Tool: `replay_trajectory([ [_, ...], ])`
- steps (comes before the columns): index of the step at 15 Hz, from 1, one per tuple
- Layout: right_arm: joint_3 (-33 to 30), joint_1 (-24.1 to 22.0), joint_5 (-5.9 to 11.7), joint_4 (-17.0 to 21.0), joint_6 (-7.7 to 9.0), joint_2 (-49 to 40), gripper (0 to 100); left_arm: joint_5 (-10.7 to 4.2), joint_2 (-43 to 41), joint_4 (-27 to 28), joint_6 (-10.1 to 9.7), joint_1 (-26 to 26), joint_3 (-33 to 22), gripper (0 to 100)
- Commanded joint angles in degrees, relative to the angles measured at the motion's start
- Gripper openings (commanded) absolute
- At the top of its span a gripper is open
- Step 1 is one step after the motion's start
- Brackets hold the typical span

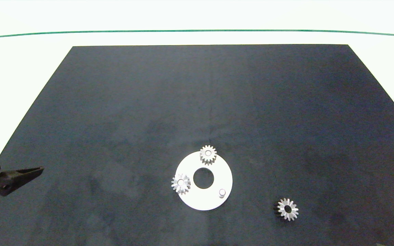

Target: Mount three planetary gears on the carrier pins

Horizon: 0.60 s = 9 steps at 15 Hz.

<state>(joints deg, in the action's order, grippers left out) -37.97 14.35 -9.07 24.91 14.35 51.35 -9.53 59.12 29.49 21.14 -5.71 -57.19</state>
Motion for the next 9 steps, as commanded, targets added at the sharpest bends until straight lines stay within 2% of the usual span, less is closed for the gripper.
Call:
replay_trajectory([
  [1, -0.3, 9.5, -0.42, -1.7, 0.07, 17.6, 100, 0.3, -8.1, 0.2, -0.4, 1.9, 3.0, 100],
  [2, -0.3, 11.1, 0.02, -3.2, -0.02, 18.1, 100, 0.3, -9.1, 0.3, -0.4, 2.5, 3.4, 100],
  [3, -0.3, 12.7, 1.34, -4.2, 0.07, 18.2, 100, 0.3, -10.0, 0.7, -0.48, 2.6, 3.7, 100],
  [4, -0.5, 14.2, 4.24, -5.3, 0.15, 18.6, 100, 0.3, -11.0, 1.3, -0.57, 2.6, 4.2, 100],
  [5, -0.9, 15.9, 8.02, -6.6, 0.24, 19.7, 100, 0.3, -12.5, 1.4, -1.1, 2.6, 5.0, 100],
  [6, -1.0, 17.6, 10.04, -7.6, 0.33, 20.0, 100, 0.3, -13.4, 1.4, -1.54, 2.5, 5.6, 100],
  [9, -1.0, 21.2, 14.34, -9.3, 0.33, 19.9, 100, 0.3, -15.2, 1.4, -1.63, 2.5, 5.7, 100],
])
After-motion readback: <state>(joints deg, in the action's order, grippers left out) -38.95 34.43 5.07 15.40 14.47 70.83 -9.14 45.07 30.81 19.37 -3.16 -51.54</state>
